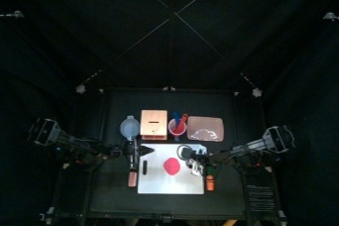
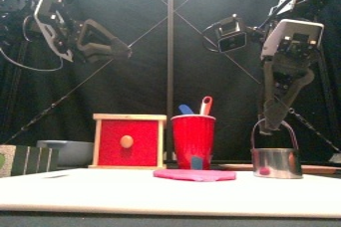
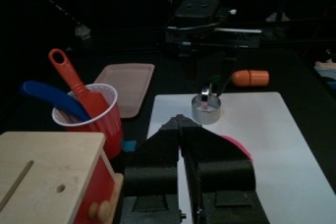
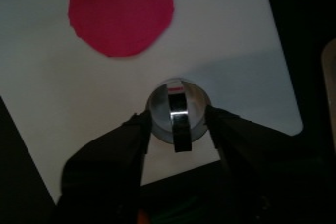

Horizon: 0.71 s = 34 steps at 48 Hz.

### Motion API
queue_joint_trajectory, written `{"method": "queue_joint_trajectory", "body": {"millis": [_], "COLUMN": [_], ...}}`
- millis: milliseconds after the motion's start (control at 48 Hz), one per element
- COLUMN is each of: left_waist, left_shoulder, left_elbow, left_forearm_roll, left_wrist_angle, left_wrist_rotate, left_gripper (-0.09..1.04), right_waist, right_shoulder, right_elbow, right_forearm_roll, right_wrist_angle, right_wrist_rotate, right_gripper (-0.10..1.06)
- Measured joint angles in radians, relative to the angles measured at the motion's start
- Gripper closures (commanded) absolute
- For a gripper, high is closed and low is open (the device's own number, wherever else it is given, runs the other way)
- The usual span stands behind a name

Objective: Get the cutter from the drawer then cut the dough then place the extra dough in the bowl
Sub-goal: Cut the dough

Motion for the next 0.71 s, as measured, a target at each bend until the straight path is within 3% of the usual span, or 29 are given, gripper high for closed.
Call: {"method": "queue_joint_trajectory", "body": {"millis": [354, 542, 708], "left_waist": [-0.002, -0.002, -0.002], "left_shoulder": [0.055, 0.06, 0.06], "left_elbow": [0.0, -0.002, 0.0], "left_forearm_roll": [-0.055, -0.058, -0.071], "left_wrist_angle": [-0.002, -0.002, -0.002], "left_wrist_rotate": [0.0, 0.0, 0.0], "left_gripper": [0.61, 0.61, 0.61], "right_waist": [0.002, 0.012, 0.008], "right_shoulder": [0.011, 0.075, 0.164], "right_elbow": [-0.092, -0.198, -0.281], "right_forearm_roll": [-0.011, -0.023, 0.011], "right_wrist_angle": [0.006, 0.006, 0.008], "right_wrist_rotate": [-0.017, -0.14, -0.258], "right_gripper": [0.42, 0.42, 0.42]}}
